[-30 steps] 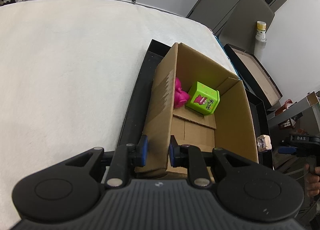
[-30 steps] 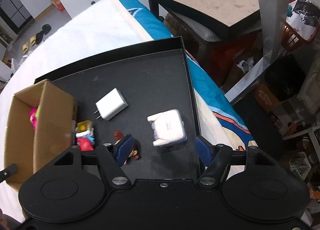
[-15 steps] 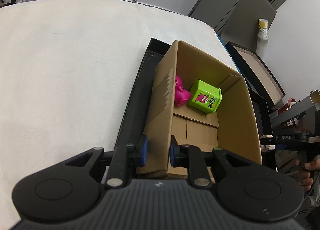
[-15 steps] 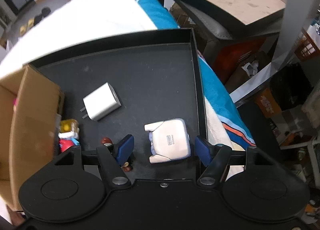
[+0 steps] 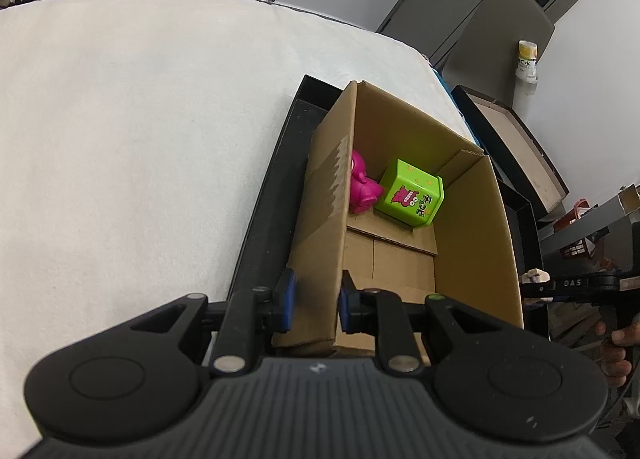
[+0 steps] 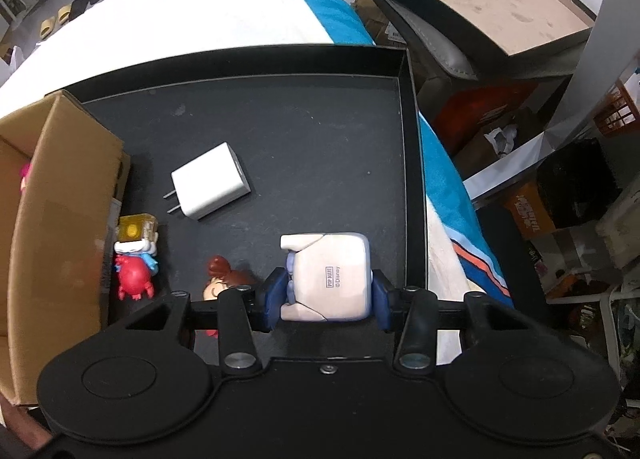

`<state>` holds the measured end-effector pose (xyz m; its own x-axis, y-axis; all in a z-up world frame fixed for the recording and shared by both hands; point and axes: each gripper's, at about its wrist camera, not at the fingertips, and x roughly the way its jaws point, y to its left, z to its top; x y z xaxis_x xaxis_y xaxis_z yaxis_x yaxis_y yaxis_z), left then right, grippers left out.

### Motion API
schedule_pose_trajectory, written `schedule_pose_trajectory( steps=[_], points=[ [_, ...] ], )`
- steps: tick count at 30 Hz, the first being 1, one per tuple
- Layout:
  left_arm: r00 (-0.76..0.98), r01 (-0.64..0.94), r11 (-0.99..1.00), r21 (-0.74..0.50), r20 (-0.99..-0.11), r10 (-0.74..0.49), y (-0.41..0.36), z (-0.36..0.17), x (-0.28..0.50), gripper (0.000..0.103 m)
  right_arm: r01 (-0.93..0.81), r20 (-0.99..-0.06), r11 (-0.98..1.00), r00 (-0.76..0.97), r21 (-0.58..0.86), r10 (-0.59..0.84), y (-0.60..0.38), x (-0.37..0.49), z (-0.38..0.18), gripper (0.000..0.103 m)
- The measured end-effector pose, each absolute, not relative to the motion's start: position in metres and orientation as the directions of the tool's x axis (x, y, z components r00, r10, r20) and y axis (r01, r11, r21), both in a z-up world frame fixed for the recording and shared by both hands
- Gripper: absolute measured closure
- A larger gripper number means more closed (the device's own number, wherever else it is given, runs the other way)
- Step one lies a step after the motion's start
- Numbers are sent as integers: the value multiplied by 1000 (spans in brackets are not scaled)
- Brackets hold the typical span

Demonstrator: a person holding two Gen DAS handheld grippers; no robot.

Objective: Organize rigid objects
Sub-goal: 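Close the right gripper on the white cube, then lift the white cube with the right gripper and carry it over the cardboard box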

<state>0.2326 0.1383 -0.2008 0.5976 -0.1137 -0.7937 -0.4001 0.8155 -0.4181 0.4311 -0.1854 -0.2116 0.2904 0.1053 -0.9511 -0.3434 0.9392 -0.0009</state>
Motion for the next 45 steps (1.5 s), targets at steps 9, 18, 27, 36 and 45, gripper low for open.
schedule_pose_trajectory(
  steps=[9, 18, 27, 36, 45],
  points=[
    [596, -403, 813, -420, -795, -116, 139, -200, 234, 83, -348, -948, 937, 302, -8, 104, -180, 423, -184, 60],
    [597, -401, 811, -426, -793, -121, 139, -201, 234, 83, -377, -931, 926, 349, -31, 111, -171, 408, -149, 60],
    [593, -396, 815, -423, -795, -124, 139, -200, 235, 83, -387, -915, 921, 388, -50, 113, -163, 395, -119, 60],
    [594, -391, 817, -423, -794, -127, 139, -201, 236, 82, -410, -902, 909, 417, -77, 112, -150, 386, -96, 60],
    [595, -383, 821, -424, -793, -132, 138, -201, 235, 82, -425, -891, 900, 439, -91, 117, -135, 375, -81, 60]
  ],
)
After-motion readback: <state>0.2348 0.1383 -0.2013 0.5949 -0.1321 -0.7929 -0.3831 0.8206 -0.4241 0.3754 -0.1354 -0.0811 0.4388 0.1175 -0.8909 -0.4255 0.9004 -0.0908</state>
